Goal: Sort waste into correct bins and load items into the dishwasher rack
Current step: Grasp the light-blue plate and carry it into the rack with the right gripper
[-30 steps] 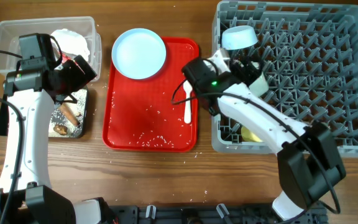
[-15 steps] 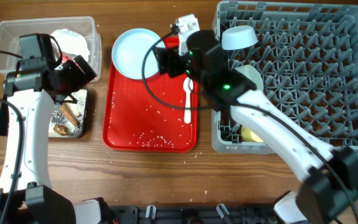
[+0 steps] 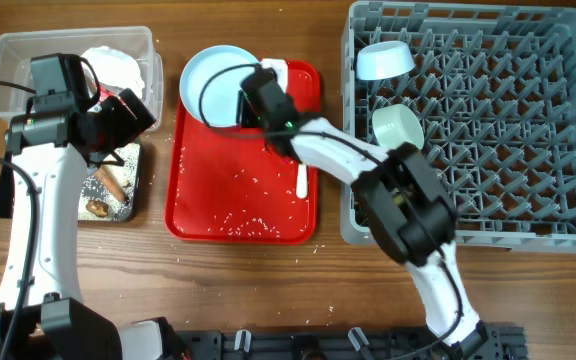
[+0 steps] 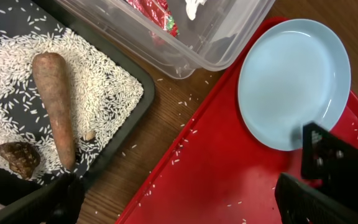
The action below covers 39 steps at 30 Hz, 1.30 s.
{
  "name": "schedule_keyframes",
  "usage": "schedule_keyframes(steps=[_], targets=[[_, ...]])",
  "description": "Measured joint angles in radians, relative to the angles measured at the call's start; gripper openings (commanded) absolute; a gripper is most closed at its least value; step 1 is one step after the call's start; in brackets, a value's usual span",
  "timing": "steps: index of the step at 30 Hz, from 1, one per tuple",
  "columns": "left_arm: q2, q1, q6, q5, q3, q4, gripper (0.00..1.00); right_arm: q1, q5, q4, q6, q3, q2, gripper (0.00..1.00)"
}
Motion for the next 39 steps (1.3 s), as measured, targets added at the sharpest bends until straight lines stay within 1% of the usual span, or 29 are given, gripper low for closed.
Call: schedule_keyframes(steps=[2,4,5,6,7,8,9,10,11,16,18,20,22,26,28,31,34,36,37,38,39], targets=[[0.000,0.000,0.000,0.000,0.000,0.000,1.00,0.000,0.003,-0.080,-0.003,0.113,0.059,0.63],[0.000,0.000,0.000,0.000,0.000,0.000,1.00,0.000,0.003,-0.122,-0.005,0.150,0.075,0.51],[0.000,0.000,0.000,0.000,0.000,0.000,1.00,0.000,0.003,-0.153,-0.006,0.154,0.075,0.46],[0.000,0.000,0.000,0.000,0.000,0.000,1.00,0.000,0.004,-0.203,-0.002,0.159,0.076,0.38],[0.000,0.000,0.000,0.000,0.000,0.000,1.00,-0.001,0.003,-0.248,0.004,0.161,0.077,0.34],[0.000,0.000,0.000,0.000,0.000,0.000,1.00,-0.003,0.004,-0.288,0.007,0.167,0.078,0.23],[0.000,0.000,0.000,0.000,0.000,0.000,1.00,-0.007,0.002,-0.321,0.012,0.176,0.078,0.18],[0.000,0.000,0.000,0.000,0.000,0.000,1.00,-0.012,-0.002,-0.370,0.009,0.186,0.078,0.08],[0.000,0.000,0.000,0.000,0.000,0.000,1.00,-0.019,-0.010,-0.404,0.017,0.194,0.076,0.04],[0.000,0.000,0.000,0.000,0.000,0.000,1.00,-0.031,-0.039,-0.609,0.024,0.206,0.031,0.04],[0.000,0.000,0.000,0.000,0.000,0.000,1.00,-0.030,-0.045,-0.668,-0.003,0.195,0.002,0.04],[0.000,0.000,0.000,0.000,0.000,0.000,1.00,-0.030,-0.034,-0.736,-0.030,0.180,-0.070,0.04],[0.000,0.000,0.000,0.000,0.000,0.000,1.00,-0.030,0.015,-0.766,-0.042,0.177,-0.163,0.04],[0.000,0.000,0.000,0.000,0.000,0.000,1.00,-0.030,0.207,-0.797,-0.137,0.176,-0.385,0.04],[0.000,0.000,0.000,0.000,0.000,0.000,1.00,-0.030,0.380,-0.826,-0.190,0.176,-0.496,0.04],[0.000,0.000,0.000,0.000,0.000,0.000,1.00,-0.048,0.591,-0.838,-0.269,0.176,-0.583,0.04],[0.000,0.000,0.000,0.000,0.000,0.000,1.00,-0.132,0.697,-0.846,-0.401,0.176,-0.647,0.04],[0.000,0.000,0.000,0.000,0.000,0.000,1.00,-0.238,0.730,-0.858,-0.496,0.176,-0.661,0.05],[0.000,0.000,0.000,0.000,0.000,0.000,1.00,-0.324,0.750,-0.821,-0.581,0.175,-0.661,0.04],[0.000,0.000,0.000,0.000,0.000,0.000,1.00,-0.386,0.755,-0.743,-0.658,0.171,-0.661,0.04],[0.000,0.000,0.000,0.000,0.000,0.002,1.00,-0.422,0.747,-0.692,-0.717,0.170,-0.661,0.04]])
